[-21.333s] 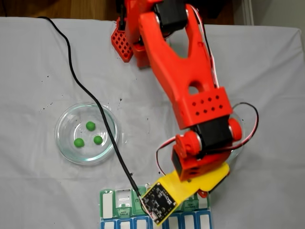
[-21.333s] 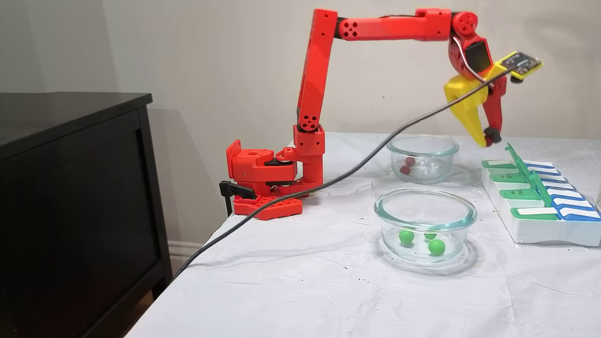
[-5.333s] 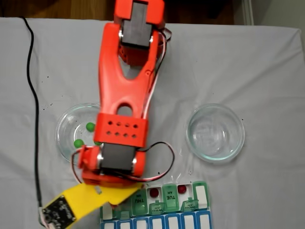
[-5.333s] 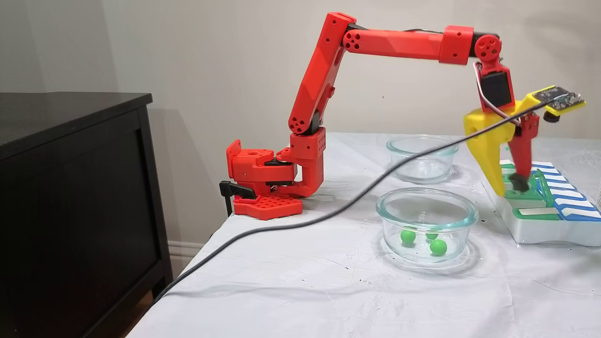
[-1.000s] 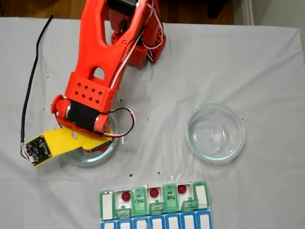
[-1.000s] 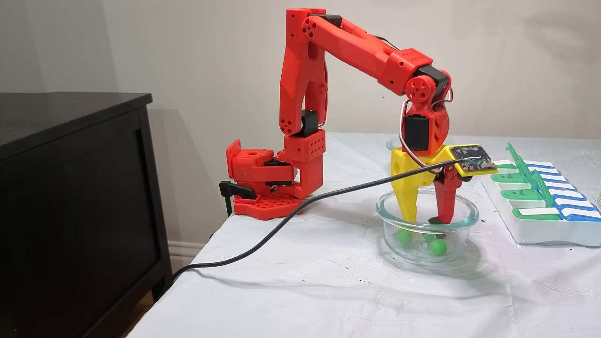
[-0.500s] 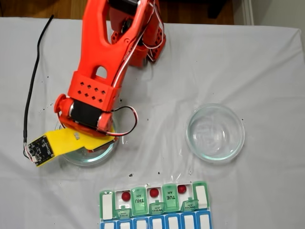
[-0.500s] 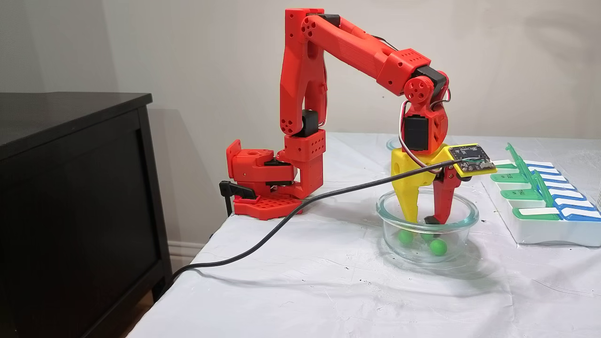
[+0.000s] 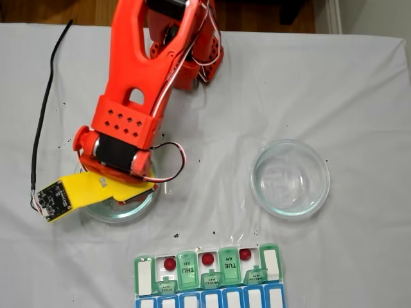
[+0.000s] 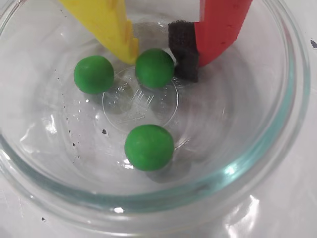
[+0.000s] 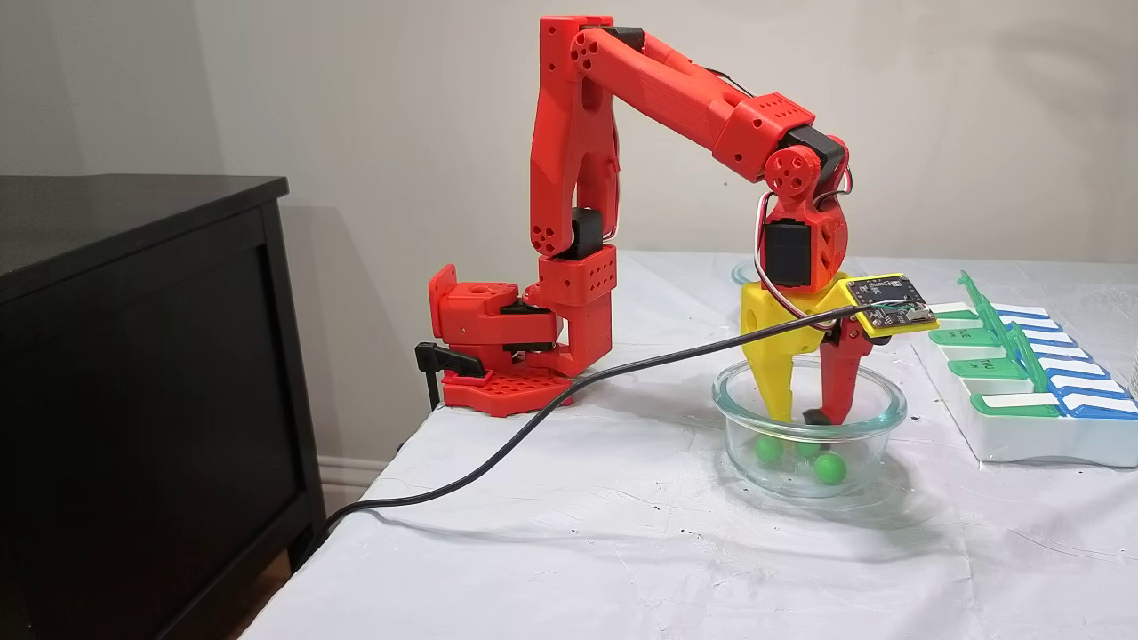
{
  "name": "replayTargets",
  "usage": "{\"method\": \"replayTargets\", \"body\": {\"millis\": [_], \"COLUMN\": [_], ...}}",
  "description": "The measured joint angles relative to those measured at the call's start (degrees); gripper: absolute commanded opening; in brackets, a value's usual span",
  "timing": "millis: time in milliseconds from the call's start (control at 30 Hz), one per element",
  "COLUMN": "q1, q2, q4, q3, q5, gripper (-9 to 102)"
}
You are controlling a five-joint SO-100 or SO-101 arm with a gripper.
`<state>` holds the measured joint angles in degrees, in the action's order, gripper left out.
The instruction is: Sort medicines into box.
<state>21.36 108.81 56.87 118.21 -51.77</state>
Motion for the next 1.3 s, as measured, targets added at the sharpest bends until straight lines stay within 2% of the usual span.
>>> {"method": "replayTargets", "body": {"millis": [100, 300, 1300], "q1": [0.00, 0.09, 0.09], "q2": [0.79, 2.02, 2.99], "q4": [0.00, 0.00, -3.43], "q3": [0.00, 0.26, 2.46], "q5": [-0.97, -2.64, -6.24], "gripper": [21, 22, 17]}}
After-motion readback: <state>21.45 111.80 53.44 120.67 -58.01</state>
